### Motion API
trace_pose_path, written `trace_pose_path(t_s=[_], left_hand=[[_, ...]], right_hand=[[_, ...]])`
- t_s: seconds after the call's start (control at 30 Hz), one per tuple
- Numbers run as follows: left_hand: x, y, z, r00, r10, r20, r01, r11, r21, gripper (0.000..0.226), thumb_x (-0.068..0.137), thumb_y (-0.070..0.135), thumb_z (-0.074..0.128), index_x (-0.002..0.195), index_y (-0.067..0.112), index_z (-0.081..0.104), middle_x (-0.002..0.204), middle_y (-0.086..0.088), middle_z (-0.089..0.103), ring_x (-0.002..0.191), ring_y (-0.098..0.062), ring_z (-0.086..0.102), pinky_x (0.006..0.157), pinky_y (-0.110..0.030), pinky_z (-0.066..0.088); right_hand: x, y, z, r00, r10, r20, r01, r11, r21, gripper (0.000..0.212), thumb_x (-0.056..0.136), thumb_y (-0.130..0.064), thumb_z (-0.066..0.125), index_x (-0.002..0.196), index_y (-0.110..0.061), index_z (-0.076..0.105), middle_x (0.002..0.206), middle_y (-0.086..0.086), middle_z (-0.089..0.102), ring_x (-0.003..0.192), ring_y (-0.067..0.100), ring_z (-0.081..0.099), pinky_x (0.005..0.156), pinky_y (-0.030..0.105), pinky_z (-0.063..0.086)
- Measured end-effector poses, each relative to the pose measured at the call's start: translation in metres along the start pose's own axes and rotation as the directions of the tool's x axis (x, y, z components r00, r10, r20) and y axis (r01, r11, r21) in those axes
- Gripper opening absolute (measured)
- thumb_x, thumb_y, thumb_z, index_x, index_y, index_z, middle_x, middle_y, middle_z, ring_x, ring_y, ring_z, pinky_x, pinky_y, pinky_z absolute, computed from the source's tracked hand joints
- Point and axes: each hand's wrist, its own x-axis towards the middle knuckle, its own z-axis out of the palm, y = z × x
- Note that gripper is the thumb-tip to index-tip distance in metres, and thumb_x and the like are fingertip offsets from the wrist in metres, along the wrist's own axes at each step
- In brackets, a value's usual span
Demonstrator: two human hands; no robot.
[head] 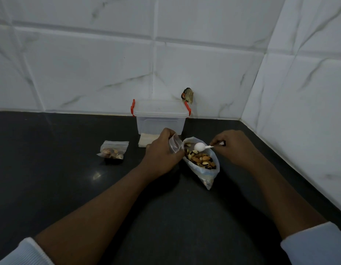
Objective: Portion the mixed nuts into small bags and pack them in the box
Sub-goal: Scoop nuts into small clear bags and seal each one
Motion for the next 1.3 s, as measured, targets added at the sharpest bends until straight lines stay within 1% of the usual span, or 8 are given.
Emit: trace_pose_path(t_s=[0.17, 0.3, 0.53, 0.63, 0.97, 1.1, 1.2, 1.3], left_hand=[[0.0, -0.001, 0.001, 1.0, 0.007, -0.004, -0.007, 1.0, 0.006, 0.043, 0.089, 0.035, 0.075, 0.119, 0.035, 0.044, 0.106, 0.019, 0.057, 0.108, -0.008, 0.06, 0.103, -0.051, 0.05], [0.001, -0.001, 0.001, 1.0, 0.008, -0.017, -0.008, 1.0, 0.008, 0.041, 0.089, 0.037, 0.074, 0.117, 0.036, 0.044, 0.105, 0.02, 0.058, 0.105, -0.007, 0.06, 0.103, -0.051, 0.05], [0.001, -0.002, 0.001, 1.0, 0.002, -0.007, -0.001, 1.0, 0.012, 0.041, 0.089, 0.038, 0.074, 0.118, 0.036, 0.044, 0.104, 0.022, 0.057, 0.107, -0.009, 0.06, 0.103, -0.051, 0.05], [0.001, -0.002, 0.001, 1.0, -0.001, -0.009, 0.001, 1.0, 0.014, 0.04, 0.09, 0.036, 0.073, 0.117, 0.037, 0.044, 0.104, 0.023, 0.057, 0.105, -0.006, 0.06, 0.103, -0.051, 0.051], [0.0, -0.001, 0.0, 1.0, 0.006, 0.006, -0.006, 1.0, 0.02, 0.04, 0.09, 0.035, 0.073, 0.118, 0.036, 0.045, 0.103, 0.022, 0.057, 0.105, -0.007, 0.061, 0.102, -0.05, 0.051], [0.001, -0.001, 0.001, 1.0, 0.0, 0.015, -0.001, 0.999, 0.033, 0.041, 0.091, 0.034, 0.074, 0.118, 0.038, 0.044, 0.103, 0.02, 0.056, 0.106, -0.008, 0.061, 0.103, -0.05, 0.051], [0.001, 0.0, 0.001, 1.0, 0.005, 0.015, -0.006, 0.999, 0.039, 0.04, 0.091, 0.034, 0.073, 0.119, 0.036, 0.044, 0.103, 0.02, 0.056, 0.105, -0.008, 0.06, 0.102, -0.049, 0.052], [0.0, 0.0, 0.001, 1.0, 0.013, 0.007, -0.013, 0.999, 0.04, 0.04, 0.091, 0.033, 0.074, 0.119, 0.035, 0.045, 0.104, 0.018, 0.056, 0.104, -0.007, 0.061, 0.1, -0.048, 0.053]], right_hand=[[-0.004, -0.011, 0.004, 0.996, -0.076, -0.041, 0.081, 0.987, 0.142, 0.019, 0.093, -0.014, 0.068, 0.107, -0.024, 0.079, 0.098, -0.013, 0.069, 0.087, -0.005, 0.059, 0.07, 0.01, 0.039], [0.002, -0.011, 0.008, 0.999, -0.037, 0.035, 0.035, 0.998, 0.056, 0.018, 0.093, -0.014, 0.068, 0.106, -0.02, 0.079, 0.102, -0.006, 0.069, 0.082, -0.004, 0.057, 0.065, 0.01, 0.038], [-0.002, -0.005, 0.004, 0.998, -0.05, -0.035, 0.054, 0.991, 0.119, 0.018, 0.094, -0.014, 0.068, 0.106, -0.022, 0.079, 0.099, -0.01, 0.07, 0.087, -0.003, 0.059, 0.07, 0.013, 0.04], [0.001, -0.008, 0.01, 0.999, -0.045, 0.022, 0.044, 0.997, 0.057, 0.018, 0.093, -0.014, 0.068, 0.106, -0.019, 0.08, 0.1, -0.006, 0.07, 0.082, -0.004, 0.056, 0.067, 0.011, 0.038], [-0.002, -0.008, -0.006, 0.999, -0.002, -0.049, 0.004, 0.999, 0.04, 0.014, 0.091, -0.016, 0.068, 0.089, -0.026, 0.075, 0.084, -0.014, 0.067, 0.077, 0.002, 0.061, 0.061, 0.017, 0.04], [-0.002, -0.009, 0.003, 0.997, -0.024, 0.067, 0.023, 1.0, 0.016, 0.015, 0.091, -0.015, 0.069, 0.096, -0.025, 0.078, 0.097, -0.007, 0.072, 0.08, -0.001, 0.059, 0.064, 0.015, 0.039], [0.0, -0.009, 0.01, 0.999, -0.033, -0.02, 0.034, 0.998, 0.049, 0.02, 0.095, -0.016, 0.066, 0.11, -0.02, 0.079, 0.101, -0.005, 0.074, 0.082, -0.002, 0.061, 0.068, 0.013, 0.043], [-0.002, -0.009, 0.002, 0.995, -0.021, -0.1, 0.031, 0.995, 0.098, 0.017, 0.095, -0.017, 0.065, 0.102, -0.024, 0.078, 0.092, -0.012, 0.072, 0.079, -0.007, 0.06, 0.064, 0.008, 0.037]])
